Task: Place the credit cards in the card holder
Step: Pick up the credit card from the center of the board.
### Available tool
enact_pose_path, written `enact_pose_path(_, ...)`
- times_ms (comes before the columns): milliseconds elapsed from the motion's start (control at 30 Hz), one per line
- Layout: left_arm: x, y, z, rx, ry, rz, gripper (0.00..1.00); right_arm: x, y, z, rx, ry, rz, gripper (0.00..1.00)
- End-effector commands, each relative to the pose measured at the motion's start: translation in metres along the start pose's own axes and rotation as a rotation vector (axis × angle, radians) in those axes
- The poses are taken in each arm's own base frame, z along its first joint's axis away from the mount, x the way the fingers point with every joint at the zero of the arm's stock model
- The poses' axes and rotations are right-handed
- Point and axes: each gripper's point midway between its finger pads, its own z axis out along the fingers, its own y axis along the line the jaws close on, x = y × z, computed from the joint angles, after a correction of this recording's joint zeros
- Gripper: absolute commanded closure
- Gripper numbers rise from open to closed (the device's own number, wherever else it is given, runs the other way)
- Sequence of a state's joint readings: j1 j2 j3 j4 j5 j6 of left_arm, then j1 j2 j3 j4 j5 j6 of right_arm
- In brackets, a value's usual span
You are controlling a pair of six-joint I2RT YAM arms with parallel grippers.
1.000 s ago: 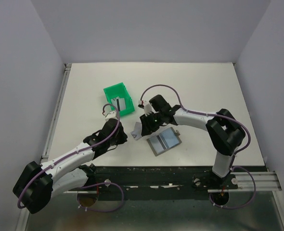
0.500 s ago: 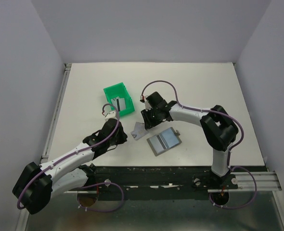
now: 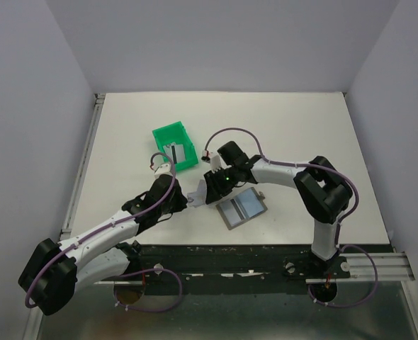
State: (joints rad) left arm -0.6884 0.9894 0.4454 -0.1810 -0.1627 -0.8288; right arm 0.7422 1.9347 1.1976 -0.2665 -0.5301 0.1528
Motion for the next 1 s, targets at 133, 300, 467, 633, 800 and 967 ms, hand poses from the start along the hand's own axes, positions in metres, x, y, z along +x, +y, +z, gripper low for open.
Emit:
enact_pose_path(133,0.004,0.000,0.000,0.012,0.014,-0.013,1.00,-0.029,0.034,-0.029,-0.094,-0.190,-0.079,0.55)
enact_pose_path(300,0.005,0.002,-0.001,0.009,0.008,-0.018,1.00,-0.044,0.016,-0.031,0.026,-0.224,-0.051,0.55)
enact_pose_path(467,0.006,0.006,-0.003,-0.004,0.002,-0.035,1.00,-0.054,0.012,-0.020,0.026,-0.172,-0.047,0.55)
enact_pose_path(633,0.007,0.008,-0.005,-0.004,-0.003,-0.039,1.00,-0.058,0.010,-0.009,0.011,-0.134,-0.047,0.55)
enact_pose_path(800,0.009,0.013,-0.006,-0.012,-0.002,-0.044,1.00,-0.047,-0.002,-0.002,0.050,-0.096,-0.021,0.55)
enact_pose_path(967,0.009,0.012,-0.006,-0.008,-0.004,-0.048,1.00,-0.032,-0.014,-0.001,0.108,-0.075,0.004,0.55)
